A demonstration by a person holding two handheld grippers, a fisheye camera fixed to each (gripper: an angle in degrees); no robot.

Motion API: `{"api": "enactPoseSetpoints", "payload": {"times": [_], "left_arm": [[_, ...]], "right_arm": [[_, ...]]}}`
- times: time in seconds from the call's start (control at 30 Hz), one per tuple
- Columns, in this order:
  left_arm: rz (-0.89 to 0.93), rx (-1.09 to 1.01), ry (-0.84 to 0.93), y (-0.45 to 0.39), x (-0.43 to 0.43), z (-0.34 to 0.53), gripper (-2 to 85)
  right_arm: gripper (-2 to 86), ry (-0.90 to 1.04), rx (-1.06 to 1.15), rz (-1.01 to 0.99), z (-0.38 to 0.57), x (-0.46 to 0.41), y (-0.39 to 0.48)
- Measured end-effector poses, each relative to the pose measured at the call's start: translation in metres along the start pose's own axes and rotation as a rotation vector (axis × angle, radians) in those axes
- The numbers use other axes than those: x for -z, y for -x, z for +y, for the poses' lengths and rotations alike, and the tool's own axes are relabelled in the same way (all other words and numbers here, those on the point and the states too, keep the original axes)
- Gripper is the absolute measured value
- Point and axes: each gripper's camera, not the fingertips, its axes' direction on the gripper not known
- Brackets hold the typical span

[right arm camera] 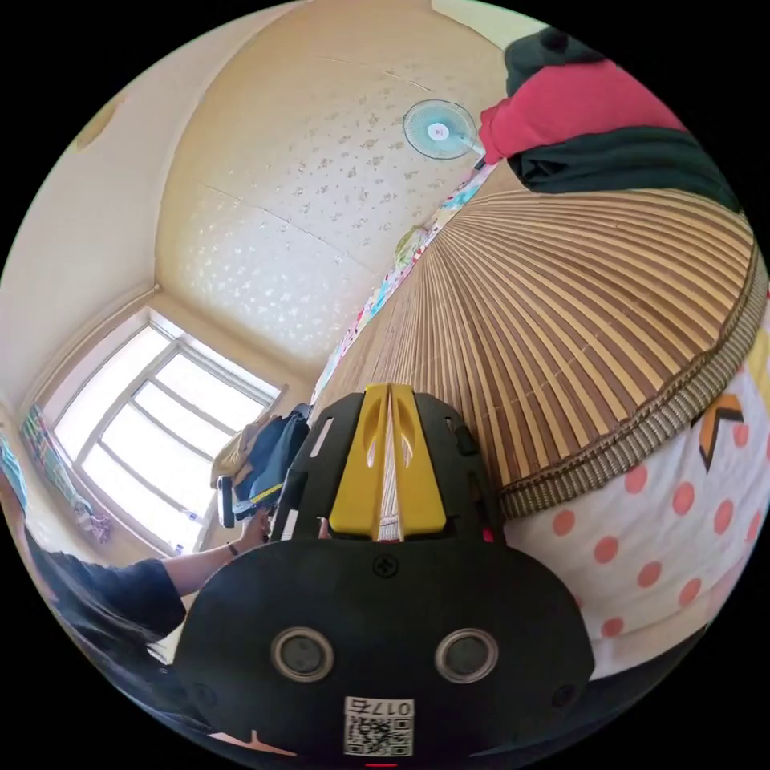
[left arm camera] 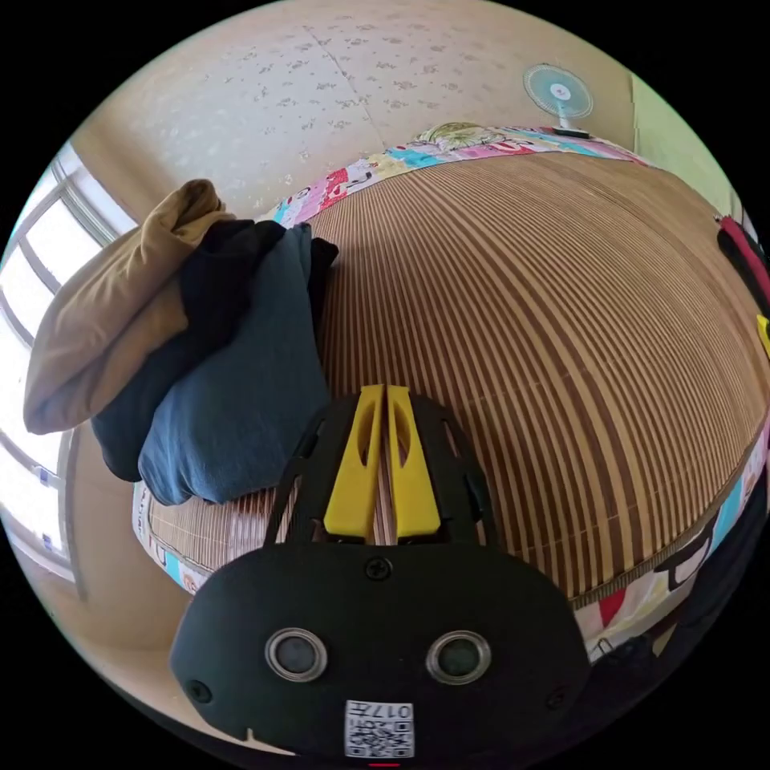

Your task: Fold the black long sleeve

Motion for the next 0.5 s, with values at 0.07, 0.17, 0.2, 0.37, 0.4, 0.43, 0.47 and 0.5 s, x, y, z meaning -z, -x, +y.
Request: {"api": "enactPoseSetpoints", "payload": {"times": [0.07,0.17,0.2,0.37,0.4,0.43,0.47,0.5], "left_arm": [[-0.023,-0.005,-0.002,-0.001,-0.004,0.006,-1.0],[-0.028,-0.011,0.001,0.004,-0.01,0.014,-1.0],[-0.002,0.001,0.0,0.013,-0.012,0.018,-1.0],[0.176,0.082,-0.006,0.063,-0.023,0.033,-1.0],[0.23,0.104,-0.006,0.078,-0.026,0.036,-1.0],[0.255,0.114,-0.005,0.084,-0.028,0.038,-1.0],[0.291,0.128,-0.002,0.095,-0.032,0.041,-1.0],[0.3,0.131,-0.001,0.101,-0.034,0.044,-1.0]], "right_arm": [[0.5,0.035,-0.009,-0.007,0.001,-0.015,-0.007],[0.4,0.115,-0.036,0.049,0.0,-0.044,-0.01],[0.4,0.147,-0.032,0.071,0.0,-0.056,-0.009],[0.5,0.511,0.22,0.26,-0.012,-0.122,0.019],[0.5,0.652,0.248,0.314,-0.02,-0.142,0.025],[0.5,0.719,0.253,0.351,-0.024,-0.151,0.028],[0.6,0.823,0.25,0.462,-0.036,-0.166,0.033],[0.6,0.839,0.253,0.616,-0.051,-0.171,0.039]]}}
